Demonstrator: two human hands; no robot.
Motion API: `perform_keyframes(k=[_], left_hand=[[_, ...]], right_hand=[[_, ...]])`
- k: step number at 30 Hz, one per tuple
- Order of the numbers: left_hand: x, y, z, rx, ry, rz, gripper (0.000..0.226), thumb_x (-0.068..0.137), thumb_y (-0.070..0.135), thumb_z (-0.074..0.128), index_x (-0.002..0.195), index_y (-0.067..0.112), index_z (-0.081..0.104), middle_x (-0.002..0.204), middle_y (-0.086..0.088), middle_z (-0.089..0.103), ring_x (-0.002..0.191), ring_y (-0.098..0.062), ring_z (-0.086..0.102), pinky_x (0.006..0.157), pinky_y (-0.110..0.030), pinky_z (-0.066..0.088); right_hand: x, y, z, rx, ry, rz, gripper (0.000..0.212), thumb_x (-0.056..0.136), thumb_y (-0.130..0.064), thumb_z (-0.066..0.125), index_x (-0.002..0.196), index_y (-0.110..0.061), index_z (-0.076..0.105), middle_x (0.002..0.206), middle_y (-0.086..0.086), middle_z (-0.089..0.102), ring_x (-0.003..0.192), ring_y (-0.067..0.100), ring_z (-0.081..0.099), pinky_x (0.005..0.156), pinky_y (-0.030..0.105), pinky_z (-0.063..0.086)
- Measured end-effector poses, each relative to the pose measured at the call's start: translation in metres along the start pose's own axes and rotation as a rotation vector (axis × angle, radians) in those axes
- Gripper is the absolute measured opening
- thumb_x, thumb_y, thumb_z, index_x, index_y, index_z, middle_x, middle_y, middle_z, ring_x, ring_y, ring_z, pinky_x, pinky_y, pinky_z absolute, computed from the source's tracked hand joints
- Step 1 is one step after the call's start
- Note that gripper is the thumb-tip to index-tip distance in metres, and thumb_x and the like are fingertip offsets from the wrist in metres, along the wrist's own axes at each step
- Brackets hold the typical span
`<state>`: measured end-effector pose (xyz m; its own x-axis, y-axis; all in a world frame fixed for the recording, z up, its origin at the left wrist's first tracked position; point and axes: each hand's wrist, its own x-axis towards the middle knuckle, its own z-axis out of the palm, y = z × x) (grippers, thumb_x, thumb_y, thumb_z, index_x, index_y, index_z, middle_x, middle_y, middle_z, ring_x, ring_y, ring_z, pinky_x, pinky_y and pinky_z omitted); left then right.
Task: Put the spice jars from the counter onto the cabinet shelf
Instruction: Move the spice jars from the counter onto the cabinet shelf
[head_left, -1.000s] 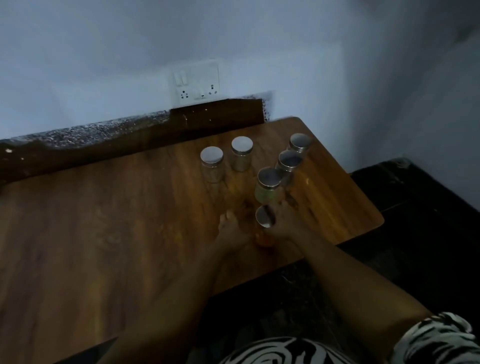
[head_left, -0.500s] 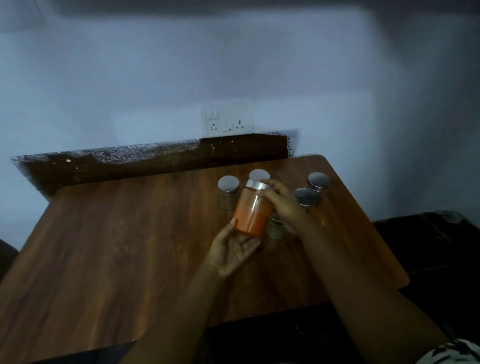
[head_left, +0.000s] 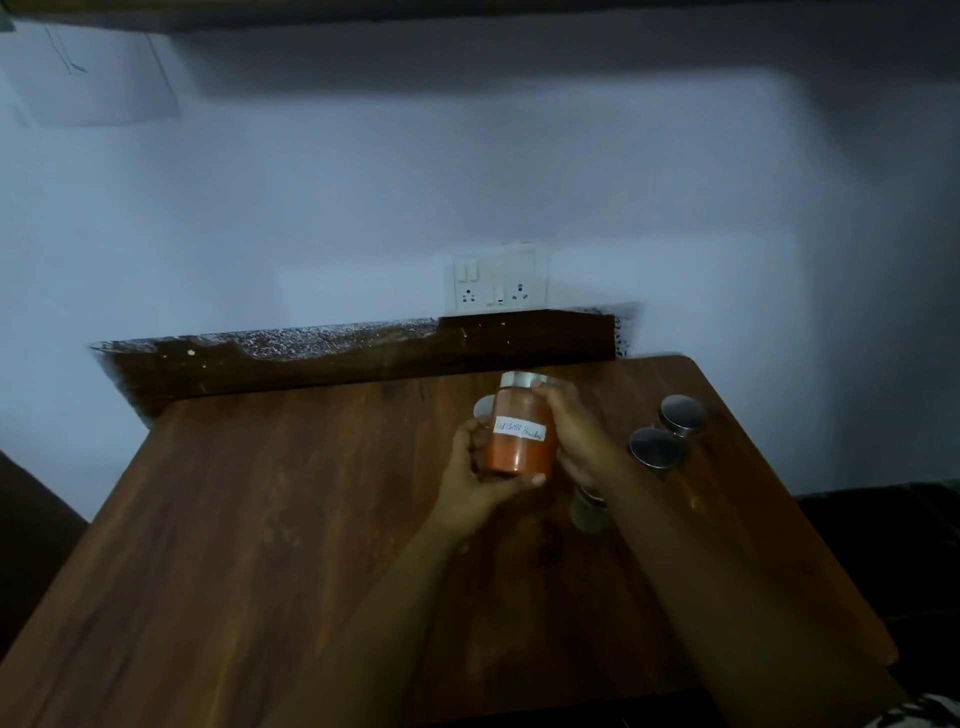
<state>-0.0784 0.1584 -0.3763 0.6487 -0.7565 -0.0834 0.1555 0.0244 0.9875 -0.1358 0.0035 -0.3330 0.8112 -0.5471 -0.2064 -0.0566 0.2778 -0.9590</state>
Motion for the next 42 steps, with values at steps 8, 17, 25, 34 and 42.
perform_keyframes(k=[8,17,25,34,42], left_hand=[[0.025,0.028,-0.039,-0.155,-0.018,0.099,0.077,0.074,0.026,0.08,0.139,0.041,0.043,0.14,-0.001,0.042,0.122,-0.026,0.053,0.089,-0.042,0.056],[0.043,0.068,-0.073,-0.264,0.04,0.229,0.078,0.074,0.022,0.079,0.141,0.033,0.042,0.14,-0.007,0.049,0.122,-0.024,0.057,0.093,-0.043,0.054],[0.057,0.091,-0.093,-0.327,-0.136,0.203,0.073,0.077,0.022,0.074,0.142,0.035,0.043,0.134,-0.001,0.059,0.121,-0.021,0.059,0.093,-0.039,0.053],[0.067,0.144,-0.08,-0.017,0.003,0.417,0.075,0.076,0.031,0.075,0.142,0.04,0.04,0.132,0.006,0.055,0.113,-0.009,0.061,0.084,-0.023,0.056],[0.067,0.27,-0.062,0.142,0.085,0.823,0.068,0.085,0.033,0.07,0.146,0.027,0.039,0.134,0.002,0.057,0.117,-0.014,0.059,0.094,-0.032,0.053]], right_hand=[[0.032,-0.014,0.035,0.267,-0.145,0.131,0.059,0.095,-0.051,0.049,0.142,-0.017,0.042,0.13,0.017,0.059,0.11,0.032,0.062,0.081,0.043,0.056],[0.048,-0.036,0.069,0.295,-0.408,-0.059,0.075,0.084,-0.019,0.07,0.148,-0.036,0.035,0.141,0.012,0.051,0.125,0.035,0.054,0.095,0.049,0.051],[0.043,-0.056,0.078,0.241,-0.429,-0.193,0.098,0.073,0.006,0.071,0.149,-0.04,0.03,0.136,0.017,0.056,0.125,0.036,0.054,0.094,0.047,0.052],[0.05,-0.107,0.084,-0.055,-0.328,-0.317,0.078,0.081,0.001,0.07,0.144,-0.032,0.038,0.133,0.008,0.057,0.126,0.032,0.053,0.102,0.045,0.048],[0.023,-0.239,0.11,-0.239,-0.204,-0.785,0.087,0.069,-0.009,0.082,0.144,-0.024,0.041,0.13,0.003,0.057,0.119,0.022,0.058,0.095,0.04,0.054]])
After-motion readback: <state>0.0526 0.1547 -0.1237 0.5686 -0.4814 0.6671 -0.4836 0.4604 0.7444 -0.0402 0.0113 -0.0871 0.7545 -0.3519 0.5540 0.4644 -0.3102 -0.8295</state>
